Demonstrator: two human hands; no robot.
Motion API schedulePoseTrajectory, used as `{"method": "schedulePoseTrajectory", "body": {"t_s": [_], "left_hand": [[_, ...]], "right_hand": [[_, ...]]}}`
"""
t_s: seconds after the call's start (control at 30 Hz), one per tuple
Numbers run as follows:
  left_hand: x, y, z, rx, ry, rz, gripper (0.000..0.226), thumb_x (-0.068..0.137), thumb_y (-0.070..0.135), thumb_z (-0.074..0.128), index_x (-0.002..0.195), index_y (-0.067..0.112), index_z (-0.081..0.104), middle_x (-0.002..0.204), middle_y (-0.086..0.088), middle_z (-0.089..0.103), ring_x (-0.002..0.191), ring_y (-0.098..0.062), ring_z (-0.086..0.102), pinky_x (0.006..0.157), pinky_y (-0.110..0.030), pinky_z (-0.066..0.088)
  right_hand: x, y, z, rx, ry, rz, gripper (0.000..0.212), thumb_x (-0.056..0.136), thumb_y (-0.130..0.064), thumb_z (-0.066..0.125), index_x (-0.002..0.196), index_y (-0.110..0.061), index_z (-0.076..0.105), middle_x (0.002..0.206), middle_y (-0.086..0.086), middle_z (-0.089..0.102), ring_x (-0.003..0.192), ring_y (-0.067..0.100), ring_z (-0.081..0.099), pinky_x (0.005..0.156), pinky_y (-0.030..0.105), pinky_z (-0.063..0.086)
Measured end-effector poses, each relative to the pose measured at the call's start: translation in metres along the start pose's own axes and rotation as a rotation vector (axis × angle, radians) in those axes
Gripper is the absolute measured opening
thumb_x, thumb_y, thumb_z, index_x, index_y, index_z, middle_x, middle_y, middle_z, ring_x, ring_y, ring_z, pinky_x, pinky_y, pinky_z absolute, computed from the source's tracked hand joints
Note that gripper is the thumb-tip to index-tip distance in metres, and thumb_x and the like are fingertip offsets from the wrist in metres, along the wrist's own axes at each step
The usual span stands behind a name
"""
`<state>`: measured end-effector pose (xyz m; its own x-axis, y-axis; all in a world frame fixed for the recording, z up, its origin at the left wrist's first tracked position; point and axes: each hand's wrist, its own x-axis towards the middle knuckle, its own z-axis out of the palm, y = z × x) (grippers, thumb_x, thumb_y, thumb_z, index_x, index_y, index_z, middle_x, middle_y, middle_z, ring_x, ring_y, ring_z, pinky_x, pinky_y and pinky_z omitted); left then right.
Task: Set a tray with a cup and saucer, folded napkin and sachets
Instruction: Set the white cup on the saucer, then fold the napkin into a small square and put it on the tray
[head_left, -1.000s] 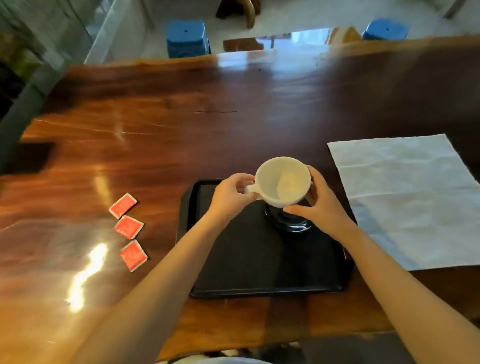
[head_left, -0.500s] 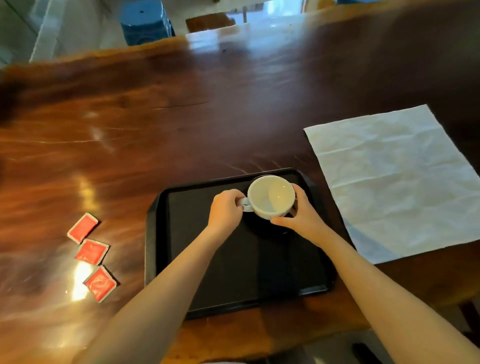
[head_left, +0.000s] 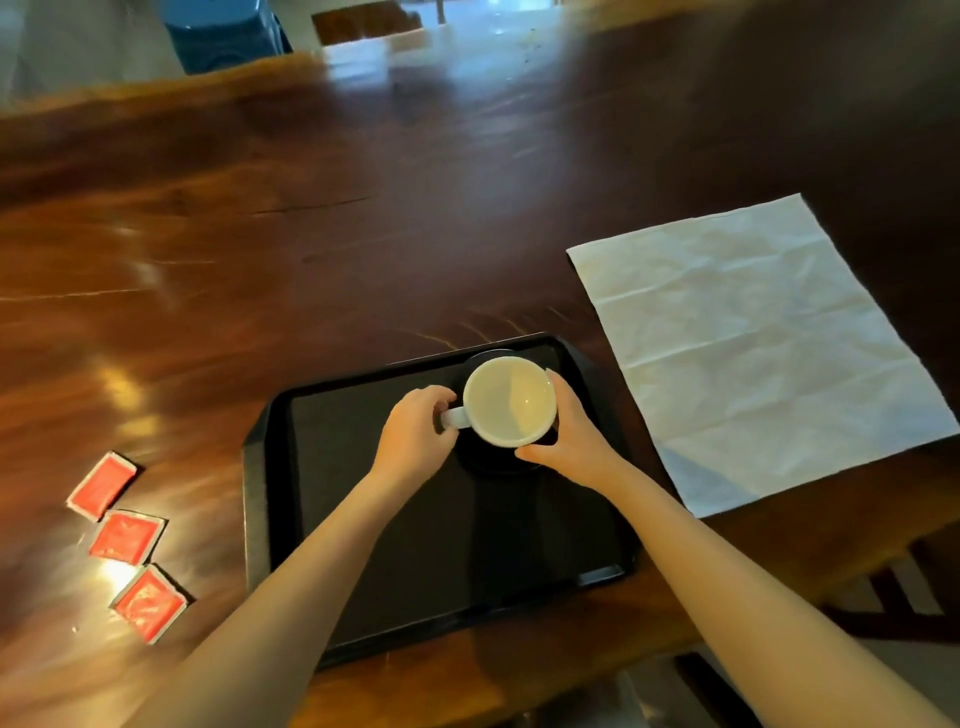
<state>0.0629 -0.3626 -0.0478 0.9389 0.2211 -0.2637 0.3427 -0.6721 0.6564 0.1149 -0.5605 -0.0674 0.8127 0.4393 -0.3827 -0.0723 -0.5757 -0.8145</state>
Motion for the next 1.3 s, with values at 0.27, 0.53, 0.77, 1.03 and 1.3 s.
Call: {"method": "schedulePoseTrajectory", "body": {"t_s": [0.27, 0.53, 0.77, 1.03, 1.3], "left_hand": [[-0.019, 0.065, -0.003, -0.098, 0.352, 0.065, 0.034, 0.088, 0.01, 0.057, 0.122, 0.014, 0.055, 0.121, -0.002, 0.059, 0.113, -0.017, 0.051, 0.097, -0.034, 0.043], [-0.017, 0.214, 0.18, -0.216, 0.197, 0.177, 0.043, 0.097, 0.021, 0.042, 0.139, 0.021, 0.037, 0.147, 0.001, 0.04, 0.136, -0.012, 0.032, 0.109, -0.025, 0.026], [0.021, 0.195, 0.308, 0.461, 0.089, 0.069, 0.055, 0.097, 0.045, 0.009, 0.147, 0.026, -0.004, 0.158, 0.003, -0.008, 0.142, -0.015, -0.018, 0.115, -0.04, -0.016], [0.019, 0.191, 0.309, 0.484, 0.126, -0.014, 0.066, 0.089, 0.061, -0.001, 0.146, 0.03, -0.012, 0.156, 0.007, -0.016, 0.14, -0.009, -0.024, 0.114, -0.034, -0.019], [0.113, 0.257, 0.314, 0.389, 0.223, 0.006, 0.05, 0.1, 0.037, 0.017, 0.147, 0.031, 0.003, 0.158, 0.006, -0.005, 0.144, -0.015, -0.012, 0.113, -0.042, -0.015]], "right_hand": [[-0.021, 0.013, -0.07, 0.035, 0.023, -0.081, 0.071, 0.087, -0.02, 0.063, 0.145, -0.02, 0.022, 0.152, 0.001, 0.029, 0.136, 0.015, 0.031, 0.111, 0.032, 0.029], [-0.041, 0.132, -0.197, -0.369, 0.307, 0.046, 0.05, 0.098, -0.026, 0.04, 0.143, -0.006, 0.028, 0.151, 0.015, 0.029, 0.14, 0.029, 0.022, 0.113, 0.038, 0.018], [-0.023, 0.223, -0.227, -0.864, 0.096, -0.109, 0.06, 0.096, -0.047, 0.022, 0.147, -0.029, -0.004, 0.154, -0.009, -0.017, 0.144, 0.017, -0.015, 0.115, 0.038, -0.012], [-0.055, 0.308, -0.378, -0.924, 0.248, 0.164, 0.064, 0.092, -0.051, 0.003, 0.144, -0.02, -0.017, 0.156, 0.001, -0.019, 0.142, 0.013, -0.019, 0.118, 0.036, -0.008], [0.033, 0.215, -0.296, -0.767, 0.177, -0.218, 0.055, 0.099, -0.032, 0.025, 0.148, -0.021, 0.003, 0.158, -0.002, -0.005, 0.144, 0.015, -0.011, 0.115, 0.036, -0.01]]}}
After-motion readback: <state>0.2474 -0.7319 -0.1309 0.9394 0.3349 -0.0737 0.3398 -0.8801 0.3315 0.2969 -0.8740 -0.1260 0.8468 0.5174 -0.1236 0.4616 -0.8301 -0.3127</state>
